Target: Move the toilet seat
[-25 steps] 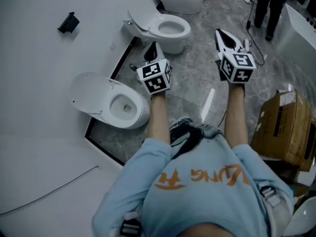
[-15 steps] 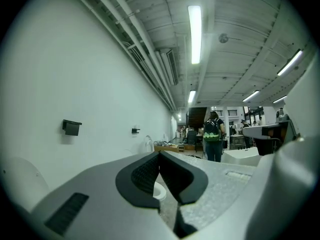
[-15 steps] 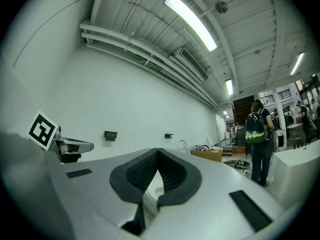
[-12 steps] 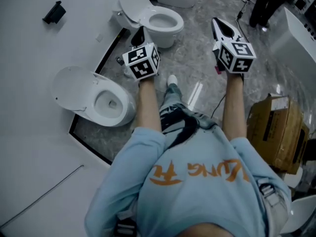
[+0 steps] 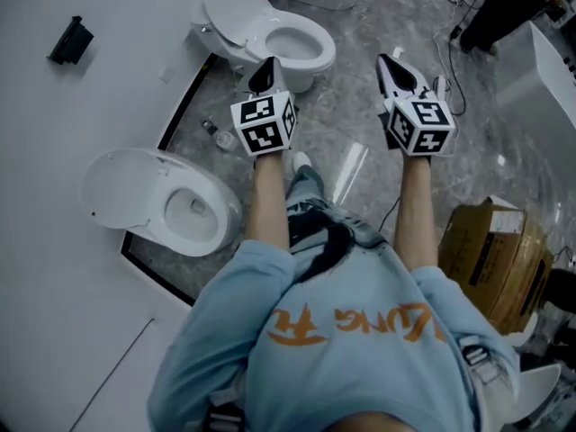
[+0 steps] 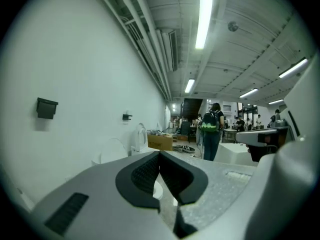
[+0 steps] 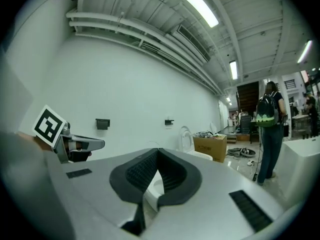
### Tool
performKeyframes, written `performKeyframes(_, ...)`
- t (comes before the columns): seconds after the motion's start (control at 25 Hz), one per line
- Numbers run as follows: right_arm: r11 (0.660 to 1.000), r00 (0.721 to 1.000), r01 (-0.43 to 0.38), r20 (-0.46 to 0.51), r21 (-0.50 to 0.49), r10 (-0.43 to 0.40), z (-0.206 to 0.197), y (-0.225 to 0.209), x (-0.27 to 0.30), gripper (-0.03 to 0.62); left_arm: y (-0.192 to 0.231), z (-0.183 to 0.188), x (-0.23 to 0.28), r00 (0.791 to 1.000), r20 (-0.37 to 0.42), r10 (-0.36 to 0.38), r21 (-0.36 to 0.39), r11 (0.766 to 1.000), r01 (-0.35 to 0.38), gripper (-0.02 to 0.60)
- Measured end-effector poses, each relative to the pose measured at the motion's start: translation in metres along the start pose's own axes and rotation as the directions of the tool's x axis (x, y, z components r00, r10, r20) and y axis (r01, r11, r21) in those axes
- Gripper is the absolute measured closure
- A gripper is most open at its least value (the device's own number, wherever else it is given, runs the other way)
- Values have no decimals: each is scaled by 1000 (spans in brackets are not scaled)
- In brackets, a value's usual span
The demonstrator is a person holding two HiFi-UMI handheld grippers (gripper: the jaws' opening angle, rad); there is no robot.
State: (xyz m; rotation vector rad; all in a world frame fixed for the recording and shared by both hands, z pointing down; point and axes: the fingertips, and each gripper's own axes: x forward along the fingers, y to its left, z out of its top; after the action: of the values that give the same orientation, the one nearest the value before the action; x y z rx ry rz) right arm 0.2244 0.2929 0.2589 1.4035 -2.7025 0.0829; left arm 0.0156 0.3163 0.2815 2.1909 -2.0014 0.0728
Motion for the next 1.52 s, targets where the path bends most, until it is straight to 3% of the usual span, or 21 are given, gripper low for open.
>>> performKeyframes(0.2, 995, 998, 33, -57, 92, -28, -33, -34, 78, 594, 9, -31, 91, 989, -132, -62, 34, 997, 67, 580)
performKeyframes(0.32, 985, 995, 67, -90, 156, -53, -50, -58, 130, 594, 15, -48, 148, 970, -212, -117, 56, 990, 132, 580)
performKeyframes(0.52, 977, 990, 74, -133, 201, -47, -60, -75, 208, 594, 42, -58, 227, 941, -310, -137, 27, 988, 153, 580)
performKeyframes(0.76, 974, 976, 132, -193, 186, -95, -66, -118, 242, 594, 18, -71, 289, 913, -337, -228, -19, 972, 236, 580)
performKeyframes(0.96, 969, 963, 191, -224, 156, -153, -59, -152, 264, 594, 26, -55, 324, 920, -308, -241, -24, 969, 246, 580)
performKeyframes(1.24, 996, 981, -2, -193, 94, 20, -27, -128, 367, 594, 91, -28, 368, 954, -267, -133, -48, 991, 124, 580)
performKeyframes(1.52, 973, 949, -214, -219, 85, 228, -40, -119, 496, 594, 159, -42, 426, 958, -286, 30, -85, 995, -56, 580)
